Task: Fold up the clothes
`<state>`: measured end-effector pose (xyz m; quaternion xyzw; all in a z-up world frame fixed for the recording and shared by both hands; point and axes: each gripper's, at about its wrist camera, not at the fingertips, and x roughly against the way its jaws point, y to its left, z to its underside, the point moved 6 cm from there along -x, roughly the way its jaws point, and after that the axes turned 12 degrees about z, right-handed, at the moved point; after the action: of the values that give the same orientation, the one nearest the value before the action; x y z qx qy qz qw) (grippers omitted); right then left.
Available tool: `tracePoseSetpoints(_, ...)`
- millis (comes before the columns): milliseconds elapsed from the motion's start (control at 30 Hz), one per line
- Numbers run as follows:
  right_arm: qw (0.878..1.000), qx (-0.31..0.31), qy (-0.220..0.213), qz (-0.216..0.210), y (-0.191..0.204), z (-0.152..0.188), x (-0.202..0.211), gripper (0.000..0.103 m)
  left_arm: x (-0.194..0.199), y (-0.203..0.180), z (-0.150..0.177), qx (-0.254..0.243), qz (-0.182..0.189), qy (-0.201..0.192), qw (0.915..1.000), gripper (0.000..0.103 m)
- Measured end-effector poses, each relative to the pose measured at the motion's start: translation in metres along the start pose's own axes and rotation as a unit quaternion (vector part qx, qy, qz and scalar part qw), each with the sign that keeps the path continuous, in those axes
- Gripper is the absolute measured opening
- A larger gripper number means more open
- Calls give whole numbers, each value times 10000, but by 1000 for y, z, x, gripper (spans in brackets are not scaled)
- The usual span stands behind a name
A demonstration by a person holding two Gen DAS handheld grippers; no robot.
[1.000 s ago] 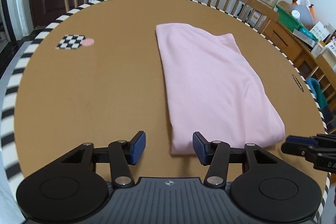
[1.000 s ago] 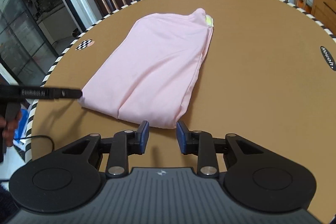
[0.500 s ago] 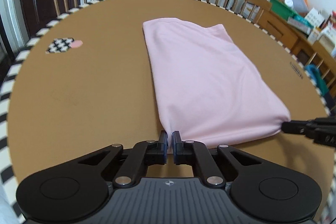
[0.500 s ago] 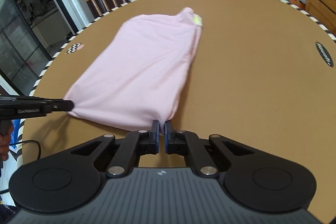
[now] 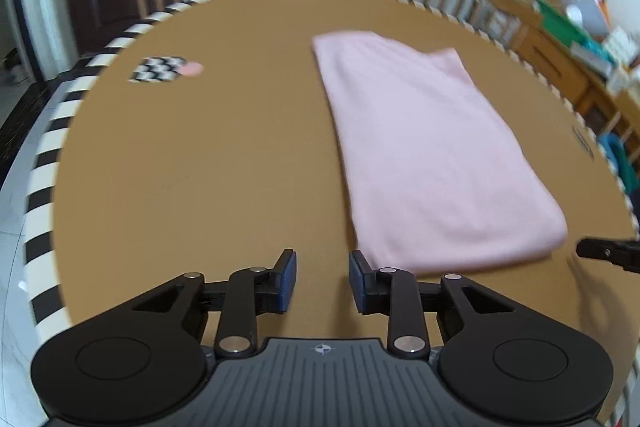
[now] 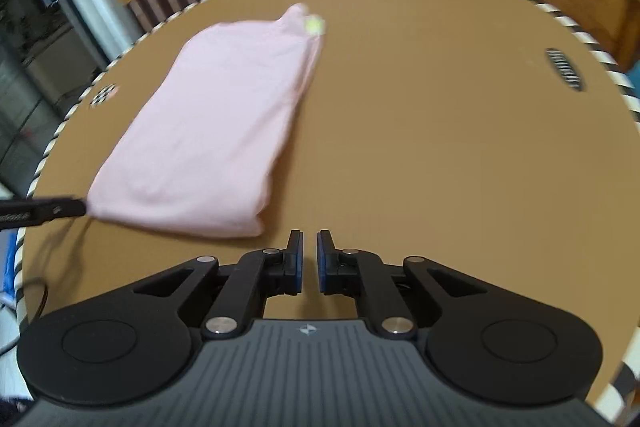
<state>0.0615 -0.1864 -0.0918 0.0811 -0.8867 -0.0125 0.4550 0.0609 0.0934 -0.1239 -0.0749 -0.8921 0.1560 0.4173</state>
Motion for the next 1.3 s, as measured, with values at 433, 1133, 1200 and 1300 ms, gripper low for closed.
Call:
tracePoseSetpoints(433,9998,17,-105,-139,41,-1,-27,33,-57,-35,-20,-1056,505,328,9926,36)
tracePoseSetpoints(1133,8476,-5245,-481,646,116,77,14,57,-42,57,-166,-2805,2716,1210,9126,75)
tracePoseSetpoints(1200,8293,-5522,-537,668,110,83,7,57,-67,53,-190,-2804,2792,1301,9091,71)
tracePoseSetpoints(1300,7994,-5932,-736,597,101,85,-5,56,-110,34,-225,-2919,2769,1398,9048,63)
